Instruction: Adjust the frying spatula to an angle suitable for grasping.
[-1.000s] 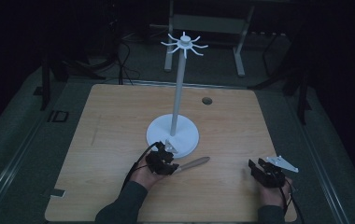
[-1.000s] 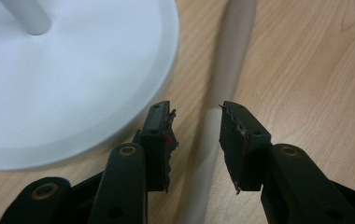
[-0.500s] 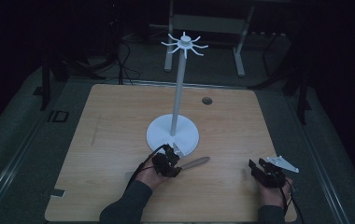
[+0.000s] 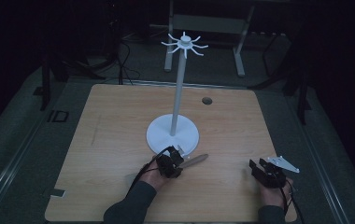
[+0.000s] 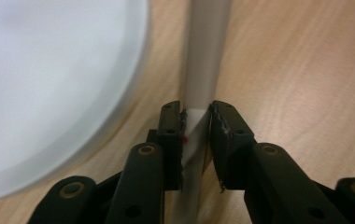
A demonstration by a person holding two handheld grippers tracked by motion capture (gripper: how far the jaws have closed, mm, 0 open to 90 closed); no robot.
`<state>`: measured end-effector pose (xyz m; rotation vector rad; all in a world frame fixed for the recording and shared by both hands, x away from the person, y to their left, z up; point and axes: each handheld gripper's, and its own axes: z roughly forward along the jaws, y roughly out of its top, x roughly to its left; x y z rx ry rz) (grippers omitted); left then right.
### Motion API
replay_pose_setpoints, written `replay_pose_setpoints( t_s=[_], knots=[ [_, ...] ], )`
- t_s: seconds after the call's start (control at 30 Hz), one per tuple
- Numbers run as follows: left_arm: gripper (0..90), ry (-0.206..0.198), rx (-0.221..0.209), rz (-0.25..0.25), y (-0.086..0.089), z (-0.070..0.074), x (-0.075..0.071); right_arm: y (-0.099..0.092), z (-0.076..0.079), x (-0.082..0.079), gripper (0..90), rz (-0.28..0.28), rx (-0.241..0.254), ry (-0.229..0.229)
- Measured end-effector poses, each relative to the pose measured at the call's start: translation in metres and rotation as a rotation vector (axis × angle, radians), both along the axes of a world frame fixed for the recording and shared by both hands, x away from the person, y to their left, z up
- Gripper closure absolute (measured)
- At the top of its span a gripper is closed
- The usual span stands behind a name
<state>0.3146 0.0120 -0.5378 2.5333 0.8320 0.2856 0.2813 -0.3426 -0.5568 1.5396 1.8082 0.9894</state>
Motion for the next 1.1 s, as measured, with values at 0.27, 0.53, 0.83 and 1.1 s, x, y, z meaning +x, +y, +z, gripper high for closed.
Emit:
replay_pose_setpoints(
  t_s=[0.27,0.53,0.83,1.1],
  knots=[
    [76.8,-0.016,-0.031,0.109,0.014,0.007,0.002,0.000,0.000,0.000,53.4,-0.002,0.000,0.000],
    [76.9,-0.006,-0.048,0.180,0.025,0.005,-0.003,0.000,0.000,-0.001,53.4,-0.005,-0.002,0.001],
    [74.5,0.041,-0.033,0.166,0.022,0.004,0.005,0.001,-0.001,0.000,53.2,-0.002,-0.008,0.006],
    [72.9,0.051,-0.002,0.168,0.013,0.001,0.013,0.000,-0.001,0.000,53.1,-0.001,-0.004,0.008]
  ],
)
